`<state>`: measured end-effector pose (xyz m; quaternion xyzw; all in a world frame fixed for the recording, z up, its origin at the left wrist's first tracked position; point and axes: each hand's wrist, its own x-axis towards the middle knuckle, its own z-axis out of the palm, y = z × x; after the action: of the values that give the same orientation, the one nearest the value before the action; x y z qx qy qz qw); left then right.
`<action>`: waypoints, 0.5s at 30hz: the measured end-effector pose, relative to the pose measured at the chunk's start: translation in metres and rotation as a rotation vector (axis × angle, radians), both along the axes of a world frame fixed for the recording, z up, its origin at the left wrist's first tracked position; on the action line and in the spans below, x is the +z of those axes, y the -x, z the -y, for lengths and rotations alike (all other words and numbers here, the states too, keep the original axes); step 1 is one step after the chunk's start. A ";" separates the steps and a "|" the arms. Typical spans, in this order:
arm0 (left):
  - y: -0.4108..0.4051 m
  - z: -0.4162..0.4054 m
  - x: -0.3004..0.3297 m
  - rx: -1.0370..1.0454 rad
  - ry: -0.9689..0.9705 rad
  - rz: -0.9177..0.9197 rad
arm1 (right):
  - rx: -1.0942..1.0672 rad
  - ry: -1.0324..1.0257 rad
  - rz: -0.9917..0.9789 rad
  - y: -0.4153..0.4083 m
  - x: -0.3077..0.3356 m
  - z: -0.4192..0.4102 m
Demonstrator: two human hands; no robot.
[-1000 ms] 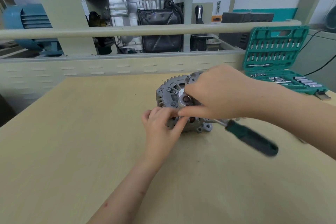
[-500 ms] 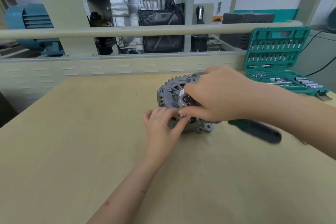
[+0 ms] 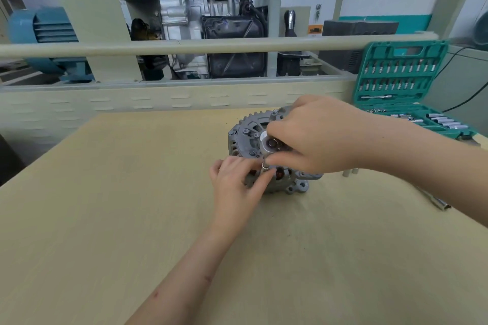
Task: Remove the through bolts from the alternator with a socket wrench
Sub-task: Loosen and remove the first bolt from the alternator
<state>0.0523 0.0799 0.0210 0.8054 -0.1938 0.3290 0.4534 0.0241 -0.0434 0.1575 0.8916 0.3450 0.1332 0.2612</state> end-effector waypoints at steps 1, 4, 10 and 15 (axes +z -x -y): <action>0.000 0.000 0.000 0.003 0.002 0.000 | -0.017 0.001 0.010 0.002 0.000 -0.001; -0.001 0.000 0.000 0.005 -0.003 -0.010 | -0.046 0.001 0.025 0.002 -0.001 -0.002; -0.001 0.000 -0.001 -0.003 0.007 0.006 | 0.052 -0.044 -0.009 -0.008 0.000 0.007; -0.003 0.000 -0.002 0.019 -0.024 0.012 | 0.055 -0.067 -0.022 -0.004 0.001 0.008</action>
<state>0.0549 0.0802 0.0186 0.8107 -0.1927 0.3357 0.4392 0.0285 -0.0515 0.1590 0.8914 0.3678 0.1418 0.2237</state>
